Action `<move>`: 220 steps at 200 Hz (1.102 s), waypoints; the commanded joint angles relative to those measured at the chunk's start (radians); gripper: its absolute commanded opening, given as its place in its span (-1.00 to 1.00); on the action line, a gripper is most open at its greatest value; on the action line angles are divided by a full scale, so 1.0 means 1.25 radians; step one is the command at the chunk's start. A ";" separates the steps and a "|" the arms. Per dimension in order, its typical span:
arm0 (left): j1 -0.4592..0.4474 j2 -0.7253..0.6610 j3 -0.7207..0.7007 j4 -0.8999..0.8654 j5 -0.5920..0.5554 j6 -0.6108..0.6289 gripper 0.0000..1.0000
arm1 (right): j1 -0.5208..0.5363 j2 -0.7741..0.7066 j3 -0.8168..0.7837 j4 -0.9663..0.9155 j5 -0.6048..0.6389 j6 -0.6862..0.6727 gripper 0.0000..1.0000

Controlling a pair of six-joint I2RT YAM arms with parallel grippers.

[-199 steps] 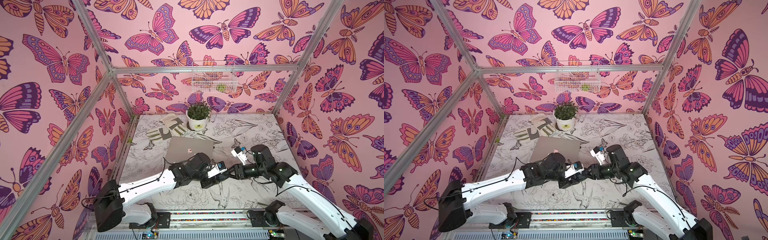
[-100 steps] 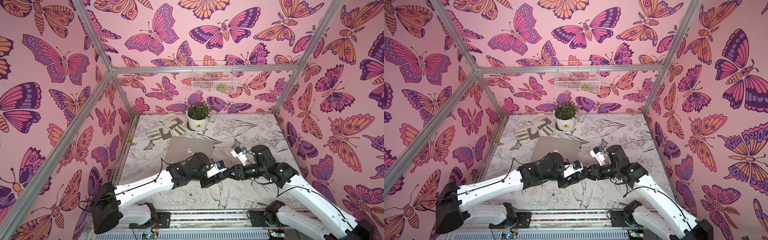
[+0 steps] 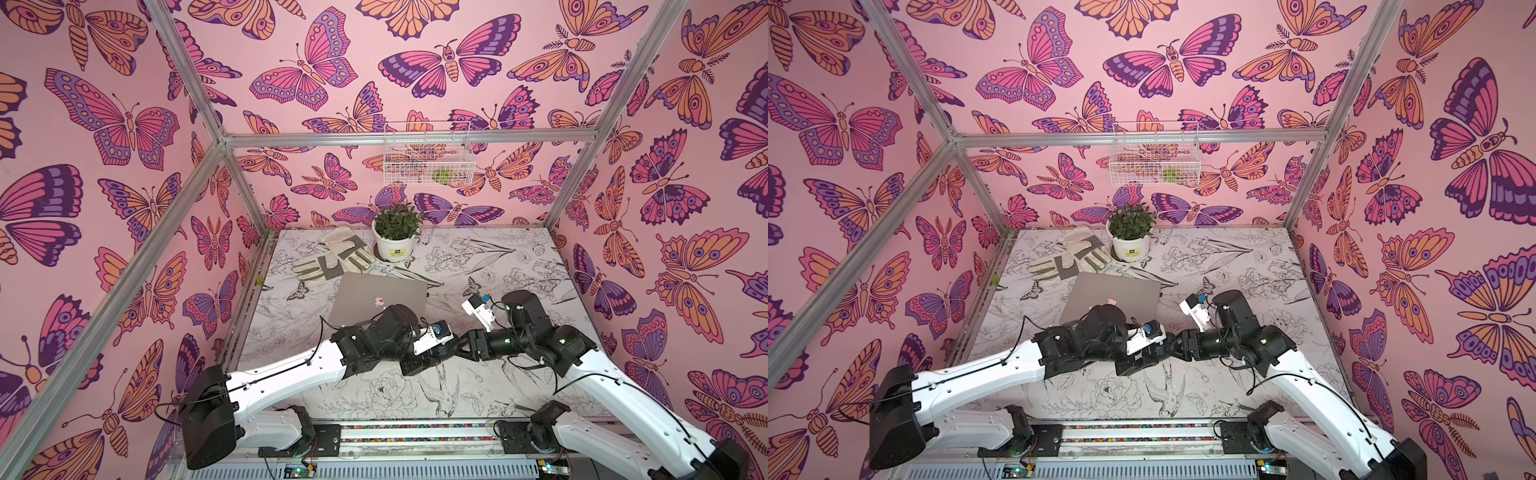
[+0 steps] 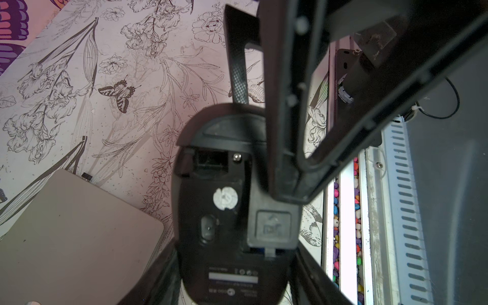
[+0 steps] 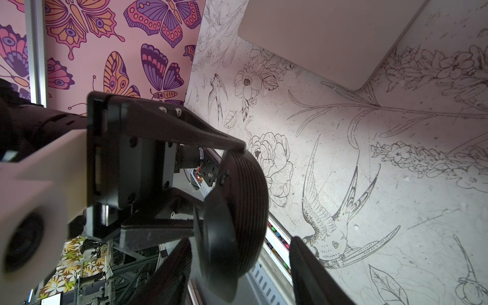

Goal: Insert the wireless mouse receiver into the laptop
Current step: Close the lid on the mouse.

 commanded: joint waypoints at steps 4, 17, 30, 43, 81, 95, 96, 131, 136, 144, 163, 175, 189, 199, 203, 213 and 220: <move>-0.002 -0.013 0.019 0.009 0.006 0.004 -0.10 | 0.010 0.010 -0.006 0.009 -0.006 -0.003 0.18; -0.003 -0.012 0.023 0.005 0.007 0.006 -0.10 | 0.013 0.014 -0.008 0.012 -0.004 -0.001 0.17; -0.003 -0.012 0.030 -0.001 0.005 0.012 -0.10 | 0.013 0.017 -0.008 0.010 -0.001 -0.002 0.16; -0.006 -0.012 0.036 -0.008 0.003 0.020 -0.10 | 0.013 0.019 -0.006 0.008 0.005 -0.001 0.15; -0.023 -0.007 0.058 -0.038 -0.020 0.053 -0.10 | 0.013 0.033 0.003 0.004 0.013 -0.001 0.12; -0.030 -0.005 0.059 -0.041 -0.031 0.060 -0.10 | 0.013 0.036 0.009 0.001 0.018 -0.001 0.11; -0.031 -0.005 0.059 -0.040 -0.031 0.060 -0.10 | 0.013 0.036 0.009 0.000 0.019 -0.001 0.11; -0.042 -0.008 0.060 -0.042 -0.064 0.064 -0.11 | 0.014 0.038 0.016 -0.004 0.033 0.002 0.06; -0.043 -0.009 0.060 -0.040 -0.072 0.062 -0.11 | 0.013 0.038 0.016 -0.005 0.035 0.004 0.06; -0.043 -0.012 0.059 -0.033 -0.085 0.059 -0.11 | 0.013 0.036 0.015 -0.006 0.040 0.006 0.05; -0.045 -0.021 0.057 -0.016 -0.112 0.056 -0.11 | 0.014 0.034 0.012 -0.002 0.040 0.011 0.03; -0.044 -0.025 0.056 -0.006 -0.120 0.056 -0.11 | 0.013 0.033 0.012 0.001 0.040 0.014 0.03; -0.045 -0.027 0.055 0.000 -0.123 0.060 -0.11 | 0.013 0.032 0.012 0.003 0.038 0.015 0.03; -0.046 -0.028 0.057 0.002 -0.127 0.062 -0.11 | 0.013 0.033 0.012 0.002 0.037 0.016 0.03; -0.046 -0.028 0.057 0.002 -0.126 0.064 -0.11 | 0.013 0.033 0.012 0.002 0.038 0.016 0.03; -0.048 -0.029 0.057 0.001 -0.124 0.071 -0.11 | 0.013 0.035 0.013 0.000 0.038 0.014 0.03; -0.051 -0.029 0.056 0.001 -0.123 0.079 -0.11 | 0.013 0.036 0.014 0.000 0.037 0.013 0.03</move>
